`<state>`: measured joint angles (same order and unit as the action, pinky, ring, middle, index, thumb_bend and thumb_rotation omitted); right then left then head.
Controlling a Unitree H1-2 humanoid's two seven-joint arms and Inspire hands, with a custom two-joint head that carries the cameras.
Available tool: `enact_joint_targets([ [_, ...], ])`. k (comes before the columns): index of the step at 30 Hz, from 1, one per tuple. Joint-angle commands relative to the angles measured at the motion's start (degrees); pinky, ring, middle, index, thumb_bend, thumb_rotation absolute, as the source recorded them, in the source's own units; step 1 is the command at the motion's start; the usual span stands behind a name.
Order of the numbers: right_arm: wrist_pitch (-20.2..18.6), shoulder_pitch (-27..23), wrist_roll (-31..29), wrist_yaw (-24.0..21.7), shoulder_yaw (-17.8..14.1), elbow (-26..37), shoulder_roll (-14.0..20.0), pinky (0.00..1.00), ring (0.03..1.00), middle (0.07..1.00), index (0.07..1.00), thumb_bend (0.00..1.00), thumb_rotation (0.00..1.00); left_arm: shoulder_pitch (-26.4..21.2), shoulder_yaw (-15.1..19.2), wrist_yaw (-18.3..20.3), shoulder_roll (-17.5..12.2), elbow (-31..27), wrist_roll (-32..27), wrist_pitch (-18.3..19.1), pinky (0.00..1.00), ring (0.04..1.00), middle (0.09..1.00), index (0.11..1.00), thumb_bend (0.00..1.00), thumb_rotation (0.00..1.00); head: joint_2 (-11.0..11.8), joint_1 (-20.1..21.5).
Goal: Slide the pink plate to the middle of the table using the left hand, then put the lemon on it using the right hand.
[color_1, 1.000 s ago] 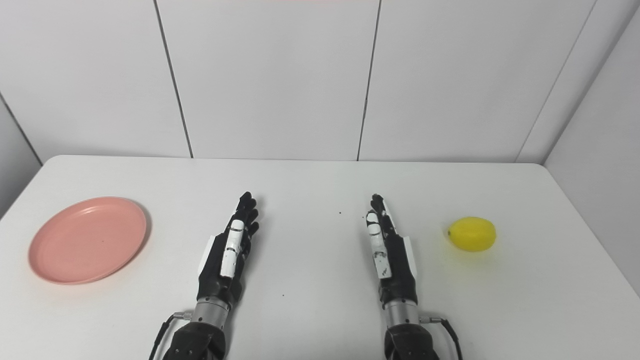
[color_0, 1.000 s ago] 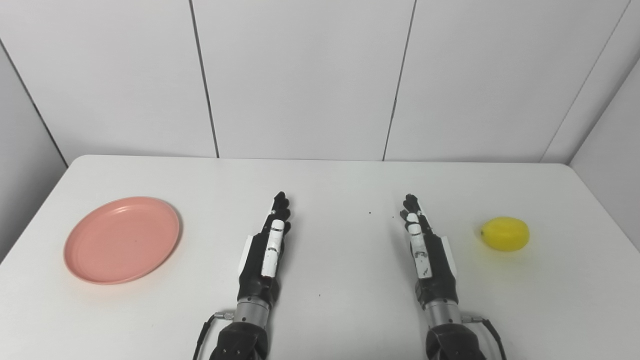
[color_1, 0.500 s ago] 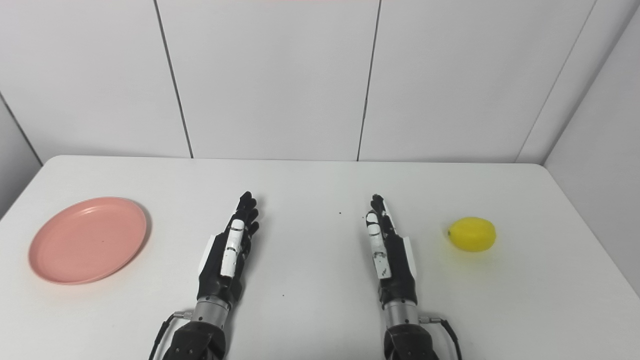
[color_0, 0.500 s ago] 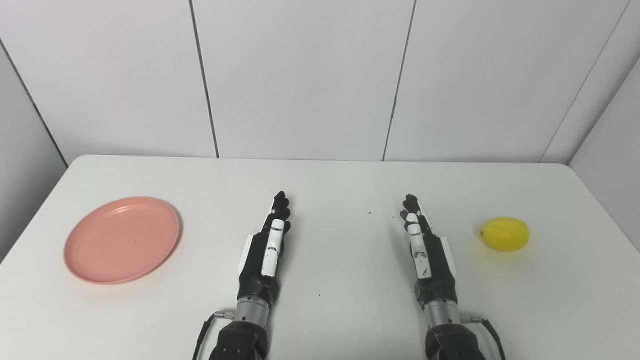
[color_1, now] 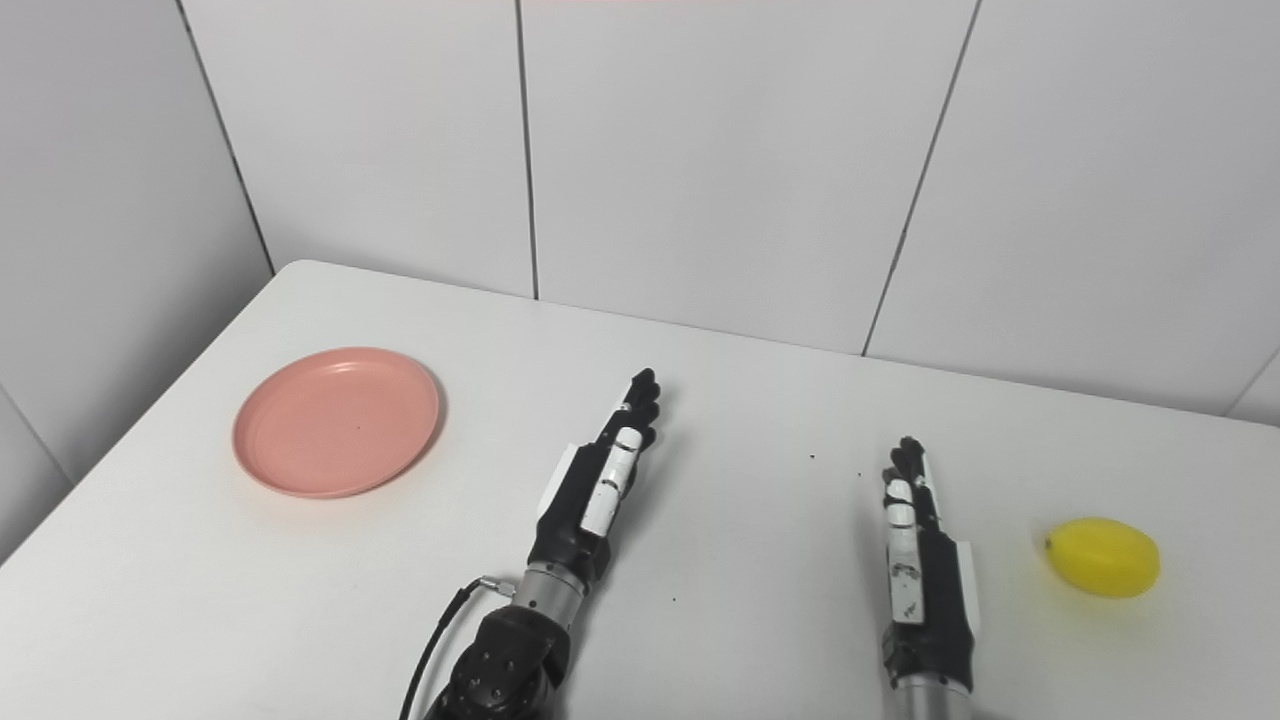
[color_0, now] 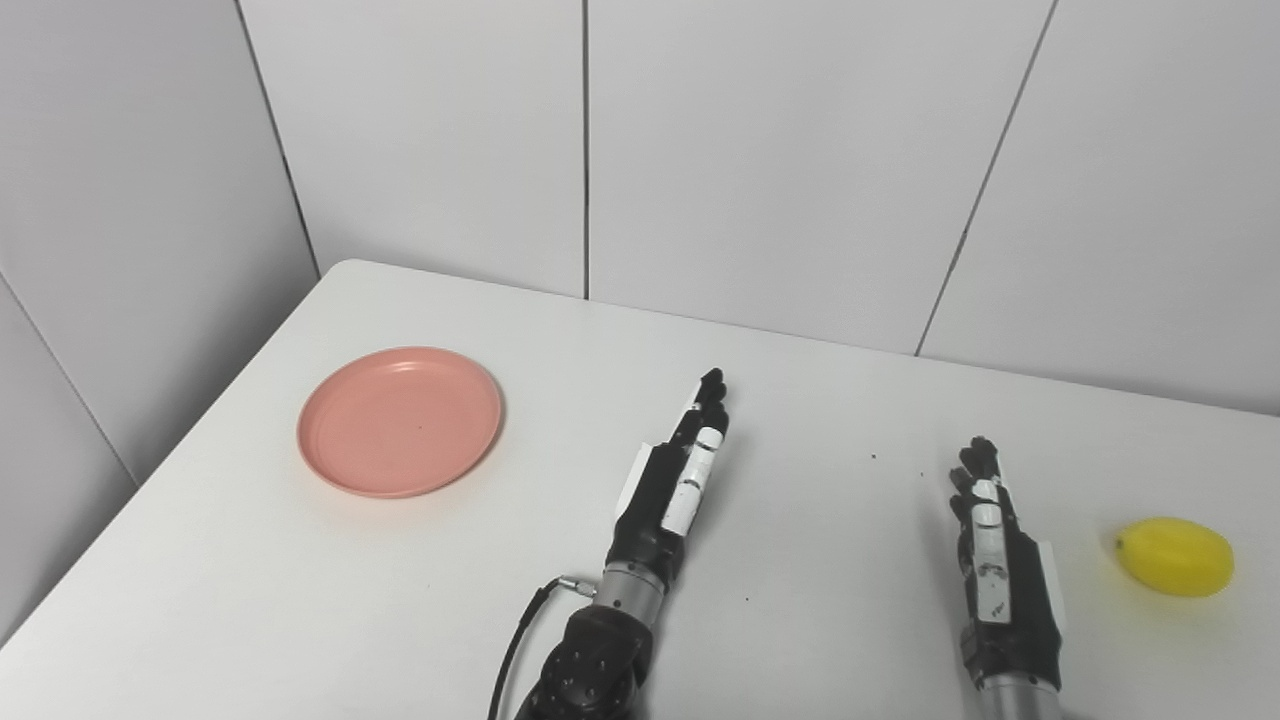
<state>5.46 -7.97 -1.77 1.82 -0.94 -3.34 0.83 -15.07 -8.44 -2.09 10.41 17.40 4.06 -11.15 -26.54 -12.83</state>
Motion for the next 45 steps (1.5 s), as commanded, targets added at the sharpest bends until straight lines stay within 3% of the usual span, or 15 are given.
enact_joint_targets([
  [1,3.76,0.11,-0.33,-0.59,-0.44,0.44,0.48,1.00,0.974,0.971,0.978,0.60,1.00,3.31,-0.20,-1.27,1.11,4.59,0.77,-1.86,1.00,1.000,1.000,1.000,0.50,1.00,0.57,-0.50],
  [13,2.25,0.48,-0.24,-0.40,-0.67,1.69,0.26,1.00,0.985,0.975,0.978,0.56,1.00,1.48,0.18,-3.00,1.31,9.14,0.54,-6.06,1.00,1.000,1.000,1.000,0.52,1.00,4.04,-1.18],
  [20,1.02,0.52,-0.24,0.00,-0.74,2.79,-0.25,1.00,0.992,0.975,0.979,0.51,1.00,0.43,0.81,-1.89,0.74,7.98,-1.40,-9.73,1.00,1.000,1.000,1.000,0.49,1.00,4.92,-0.77],
  [30,1.31,0.36,0.08,-0.35,-0.66,3.02,0.26,1.00,0.988,0.979,0.987,0.46,1.00,-0.24,1.77,-0.12,-2.79,-5.14,-1.09,-0.80,1.00,1.000,1.000,1.000,0.52,1.00,5.97,-1.43],
  [36,1.15,0.38,0.09,-0.38,-0.72,3.14,0.43,1.00,0.995,0.983,0.989,0.44,1.00,-1.43,3.48,0.22,-4.95,-9.03,-1.98,-1.06,1.00,1.000,1.000,0.998,0.54,1.00,6.13,-1.98],
  [40,0.67,0.53,-0.82,-0.84,-0.75,3.38,0.40,1.00,1.000,0.992,0.999,0.44,1.00,-1.67,4.47,1.07,-6.17,-11.59,-3.40,1.82,0.94,1.000,1.000,1.000,0.56,1.00,6.22,-2.35],
  [45,0.00,0.80,-0.47,-0.49,-0.65,4.28,0.24,1.00,1.000,0.988,0.995,0.42,1.00,-1.65,5.54,0.00,-7.54,-14.80,-1.16,4.85,1.00,1.000,1.000,0.995,0.59,1.00,6.18,-2.87],
])
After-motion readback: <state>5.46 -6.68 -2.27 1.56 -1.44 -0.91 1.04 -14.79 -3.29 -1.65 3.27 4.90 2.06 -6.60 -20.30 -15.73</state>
